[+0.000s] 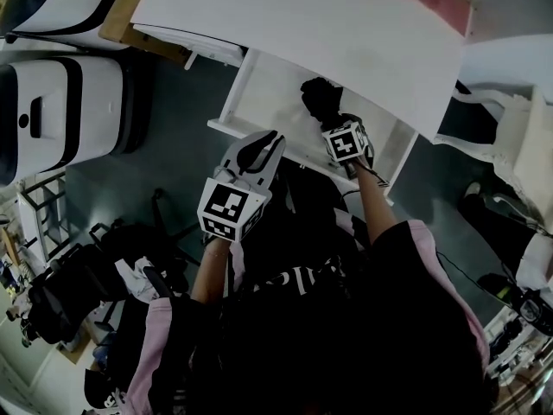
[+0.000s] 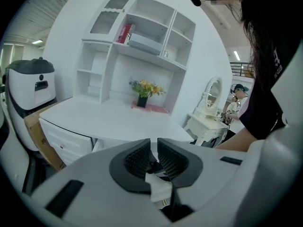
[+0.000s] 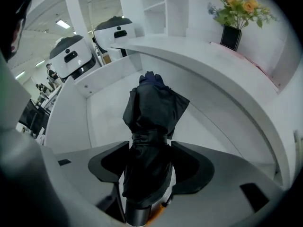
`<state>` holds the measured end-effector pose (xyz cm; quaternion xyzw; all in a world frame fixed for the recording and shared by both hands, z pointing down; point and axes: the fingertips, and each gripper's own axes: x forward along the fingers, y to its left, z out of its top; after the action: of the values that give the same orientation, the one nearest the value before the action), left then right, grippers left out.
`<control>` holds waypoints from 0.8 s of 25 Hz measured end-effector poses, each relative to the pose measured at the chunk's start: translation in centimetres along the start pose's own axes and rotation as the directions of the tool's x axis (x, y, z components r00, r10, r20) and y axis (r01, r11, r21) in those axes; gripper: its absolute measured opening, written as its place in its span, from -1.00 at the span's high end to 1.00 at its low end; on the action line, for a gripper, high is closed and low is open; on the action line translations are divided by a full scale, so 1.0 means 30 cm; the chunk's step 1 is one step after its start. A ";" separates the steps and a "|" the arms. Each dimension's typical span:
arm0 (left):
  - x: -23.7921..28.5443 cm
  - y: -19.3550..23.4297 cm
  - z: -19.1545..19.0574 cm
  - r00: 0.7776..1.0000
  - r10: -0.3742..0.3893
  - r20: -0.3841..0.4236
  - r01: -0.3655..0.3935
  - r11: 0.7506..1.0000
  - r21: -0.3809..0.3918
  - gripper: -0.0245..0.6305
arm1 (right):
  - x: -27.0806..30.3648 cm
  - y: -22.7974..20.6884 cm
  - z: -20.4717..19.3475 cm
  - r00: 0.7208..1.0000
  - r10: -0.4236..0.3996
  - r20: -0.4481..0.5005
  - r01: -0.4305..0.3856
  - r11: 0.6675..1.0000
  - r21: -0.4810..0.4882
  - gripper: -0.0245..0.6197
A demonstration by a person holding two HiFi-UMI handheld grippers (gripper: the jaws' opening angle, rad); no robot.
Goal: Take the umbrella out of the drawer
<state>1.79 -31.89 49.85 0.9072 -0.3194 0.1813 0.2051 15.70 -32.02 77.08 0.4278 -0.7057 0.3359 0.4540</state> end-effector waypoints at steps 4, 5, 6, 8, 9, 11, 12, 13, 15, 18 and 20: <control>-0.010 0.021 -0.027 1.000 0.023 -0.011 -0.024 0.999 -0.022 0.78 | 0.049 -0.002 0.020 0.999 -0.024 -0.026 0.024 1.000 -0.014 0.07; -0.009 0.022 -0.029 1.000 0.027 -0.013 -0.027 0.999 -0.024 0.78 | 0.059 -0.008 0.021 0.999 -0.034 -0.031 0.034 0.999 -0.010 0.07; -0.009 0.023 -0.030 0.999 0.032 -0.015 -0.032 0.999 -0.026 0.78 | 0.067 -0.013 0.020 0.998 -0.044 -0.036 0.044 0.999 -0.007 0.06; -0.012 0.027 -0.034 0.999 0.044 -0.024 -0.045 0.998 -0.033 0.78 | 0.088 -0.020 0.017 0.997 -0.060 -0.048 0.060 0.998 -0.006 0.05; -0.014 0.029 -0.035 0.998 0.049 -0.027 -0.050 0.998 -0.037 0.78 | 0.101 -0.022 0.015 0.996 -0.066 -0.054 0.066 0.998 -0.006 0.04; -0.017 0.033 -0.035 0.998 0.055 -0.024 -0.056 0.998 -0.043 0.78 | 0.131 -0.026 0.009 0.995 -0.071 -0.065 0.071 0.997 -0.001 0.03; -0.018 0.034 -0.033 0.998 0.055 -0.019 -0.056 0.997 -0.046 0.78 | 0.139 -0.028 0.007 0.995 -0.065 -0.073 0.065 0.998 0.006 0.02; -0.019 0.035 -0.032 0.998 0.056 -0.013 -0.056 0.997 -0.048 0.78 | 0.139 -0.031 0.007 0.995 -0.055 -0.081 0.056 0.998 0.012 0.03; -0.021 0.041 -0.031 0.998 0.057 -0.004 -0.057 0.997 -0.053 0.78 | 0.134 -0.032 0.011 0.995 -0.037 -0.089 0.038 0.999 0.015 0.03; -0.023 0.046 -0.028 0.998 0.058 -0.001 -0.058 0.997 -0.051 0.78 | 0.131 -0.033 -0.001 0.993 -0.035 -0.110 0.037 0.999 0.016 0.03; -0.031 0.041 -0.023 0.999 0.050 0.001 -0.049 0.998 -0.045 0.78 | 0.125 -0.032 0.007 0.993 -0.033 -0.113 0.034 0.999 0.004 0.03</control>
<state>0.16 -31.97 50.32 0.8944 -0.3461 0.1779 0.2206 15.66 -33.72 80.58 0.4214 -0.6706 0.3540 0.4974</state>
